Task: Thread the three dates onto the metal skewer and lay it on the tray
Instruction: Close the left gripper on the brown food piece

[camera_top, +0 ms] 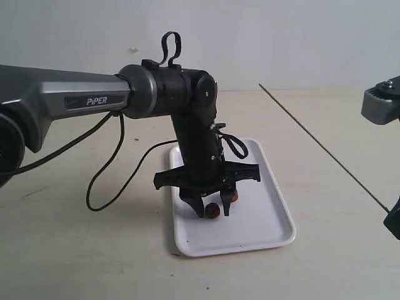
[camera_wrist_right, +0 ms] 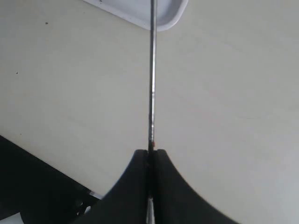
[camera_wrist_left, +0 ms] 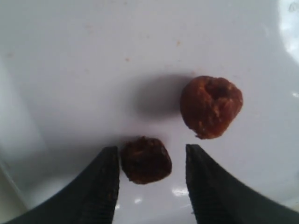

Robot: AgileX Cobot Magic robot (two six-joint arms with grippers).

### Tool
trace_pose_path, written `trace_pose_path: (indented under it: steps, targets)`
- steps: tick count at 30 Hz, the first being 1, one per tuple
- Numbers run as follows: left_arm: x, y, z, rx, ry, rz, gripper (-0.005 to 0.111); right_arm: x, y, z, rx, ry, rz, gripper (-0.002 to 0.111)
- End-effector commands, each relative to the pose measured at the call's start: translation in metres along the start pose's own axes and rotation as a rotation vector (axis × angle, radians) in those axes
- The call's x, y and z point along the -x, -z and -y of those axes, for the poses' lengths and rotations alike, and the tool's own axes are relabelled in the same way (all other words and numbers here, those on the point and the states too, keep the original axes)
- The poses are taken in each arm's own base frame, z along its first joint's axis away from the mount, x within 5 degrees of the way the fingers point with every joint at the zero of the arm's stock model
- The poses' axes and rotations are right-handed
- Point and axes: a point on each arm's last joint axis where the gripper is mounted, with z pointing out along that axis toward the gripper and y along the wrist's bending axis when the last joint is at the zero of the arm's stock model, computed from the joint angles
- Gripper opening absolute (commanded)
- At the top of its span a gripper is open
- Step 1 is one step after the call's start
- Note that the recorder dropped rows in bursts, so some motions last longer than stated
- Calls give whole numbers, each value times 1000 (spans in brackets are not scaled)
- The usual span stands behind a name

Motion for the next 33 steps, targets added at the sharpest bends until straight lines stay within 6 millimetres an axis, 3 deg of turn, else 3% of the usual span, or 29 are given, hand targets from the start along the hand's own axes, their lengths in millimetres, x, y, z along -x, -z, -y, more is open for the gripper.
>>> trace_pose_path:
  steps: [1, 19, 28, 33]
  targets:
    - [0, 1, 3, -7, 3, 9, 46, -1, 1, 0, 0, 6, 10, 0]
    - [2, 0, 1, 9, -10, 31, 46, -1, 1, 0, -2, 14, 10, 0]
    - [-2, -16, -5, 62, 1, -60, 46, -1, 1, 1, -10, 17, 8, 0]
    - [-2, -16, -4, 50, 4, -53, 46, -1, 1, 1, -9, 24, 8, 0]
